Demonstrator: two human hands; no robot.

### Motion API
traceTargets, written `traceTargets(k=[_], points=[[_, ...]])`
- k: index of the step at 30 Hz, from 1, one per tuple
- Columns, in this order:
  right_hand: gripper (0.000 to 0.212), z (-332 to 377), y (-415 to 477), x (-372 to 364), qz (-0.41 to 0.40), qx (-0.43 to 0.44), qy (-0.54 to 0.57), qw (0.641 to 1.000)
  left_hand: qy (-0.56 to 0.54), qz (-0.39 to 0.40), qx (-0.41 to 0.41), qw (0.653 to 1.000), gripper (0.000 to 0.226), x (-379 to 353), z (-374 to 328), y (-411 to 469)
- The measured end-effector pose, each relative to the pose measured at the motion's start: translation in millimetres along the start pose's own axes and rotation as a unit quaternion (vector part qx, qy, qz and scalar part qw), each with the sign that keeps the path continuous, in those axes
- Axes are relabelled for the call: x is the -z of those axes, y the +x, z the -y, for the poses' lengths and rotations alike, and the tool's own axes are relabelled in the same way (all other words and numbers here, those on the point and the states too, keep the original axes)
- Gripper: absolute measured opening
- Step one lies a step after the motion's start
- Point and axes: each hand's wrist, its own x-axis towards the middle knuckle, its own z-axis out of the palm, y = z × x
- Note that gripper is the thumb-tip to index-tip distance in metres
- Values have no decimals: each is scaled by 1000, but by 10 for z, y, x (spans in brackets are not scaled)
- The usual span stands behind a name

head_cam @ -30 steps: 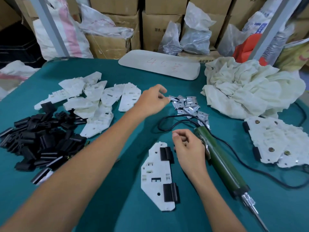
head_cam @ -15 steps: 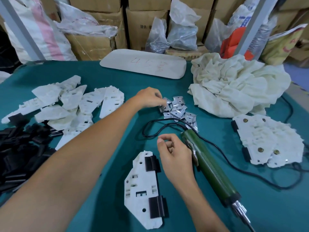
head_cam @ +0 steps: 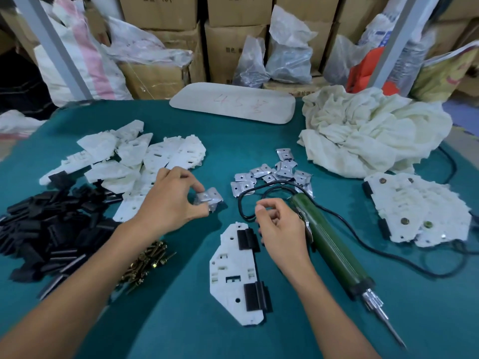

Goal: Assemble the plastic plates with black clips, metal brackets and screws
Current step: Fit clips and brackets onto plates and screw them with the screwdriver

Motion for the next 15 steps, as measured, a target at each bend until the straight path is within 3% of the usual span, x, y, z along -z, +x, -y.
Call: traceTargets(k=[3,6,9,12,15], points=[[7,24,-19,5,3,2,-8,1000,76,-65,-82,992,43,-19,-25,-346],[7,32,-41,17,4,-3,-10,1000,71,-58,-147,985,41,-66,-2,-569],[7,56,-68,34,10,-1,-17,1000,4,9,-136,991,30,-51,74,-650],[7,74,-88,42,11,1,-22,1000,-13,67,-116,991,41,-14,47,-622],[7,45,-131,65,12,12,-34,999,-24,76,-95,992,48,-8,11,-613]])
